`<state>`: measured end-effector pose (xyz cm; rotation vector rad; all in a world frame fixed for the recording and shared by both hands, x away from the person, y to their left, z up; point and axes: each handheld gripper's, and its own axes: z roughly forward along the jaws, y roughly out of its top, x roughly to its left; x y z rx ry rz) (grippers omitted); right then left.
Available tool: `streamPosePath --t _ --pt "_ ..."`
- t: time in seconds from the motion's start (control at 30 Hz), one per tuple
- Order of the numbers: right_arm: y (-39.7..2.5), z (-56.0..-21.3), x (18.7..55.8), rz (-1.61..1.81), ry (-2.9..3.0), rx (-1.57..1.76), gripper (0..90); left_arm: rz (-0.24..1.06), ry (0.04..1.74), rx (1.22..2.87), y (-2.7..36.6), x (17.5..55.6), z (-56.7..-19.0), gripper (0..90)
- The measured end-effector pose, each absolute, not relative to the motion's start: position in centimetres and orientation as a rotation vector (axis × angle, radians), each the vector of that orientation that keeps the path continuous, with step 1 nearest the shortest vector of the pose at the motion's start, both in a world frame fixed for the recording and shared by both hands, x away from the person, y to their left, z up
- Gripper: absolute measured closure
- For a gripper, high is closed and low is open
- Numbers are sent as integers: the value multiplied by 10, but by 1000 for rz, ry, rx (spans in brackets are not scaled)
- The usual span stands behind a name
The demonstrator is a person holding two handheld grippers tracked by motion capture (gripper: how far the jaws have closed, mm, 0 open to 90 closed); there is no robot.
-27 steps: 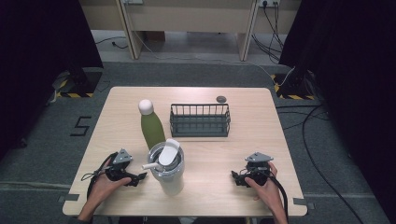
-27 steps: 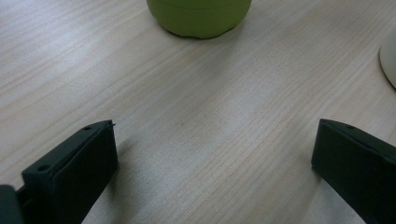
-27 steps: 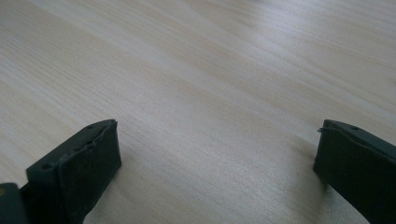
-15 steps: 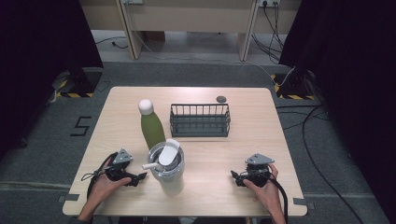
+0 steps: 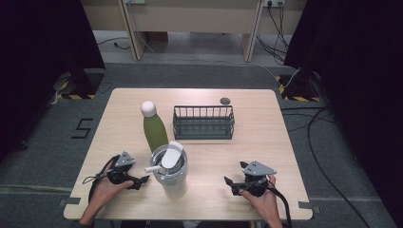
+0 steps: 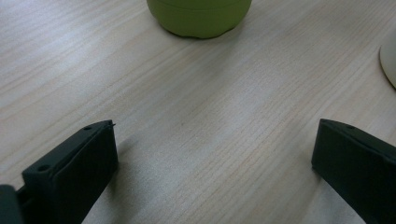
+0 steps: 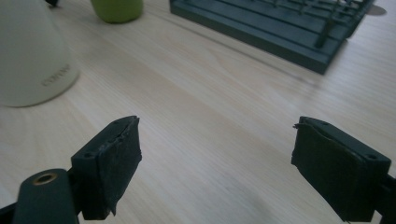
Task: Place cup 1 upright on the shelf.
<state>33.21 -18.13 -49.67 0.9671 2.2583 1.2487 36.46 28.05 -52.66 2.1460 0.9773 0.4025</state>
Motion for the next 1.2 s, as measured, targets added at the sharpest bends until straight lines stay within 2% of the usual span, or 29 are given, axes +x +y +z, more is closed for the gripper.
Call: streamPosePath --t 0.7,1.2 --pt "-110 -483 304 1518 2326 653 151 403 978 2146 281 365 -527 0" --pt "-70 -495 301 1599 2341 566 149 406 986 2145 282 363 -526 0"
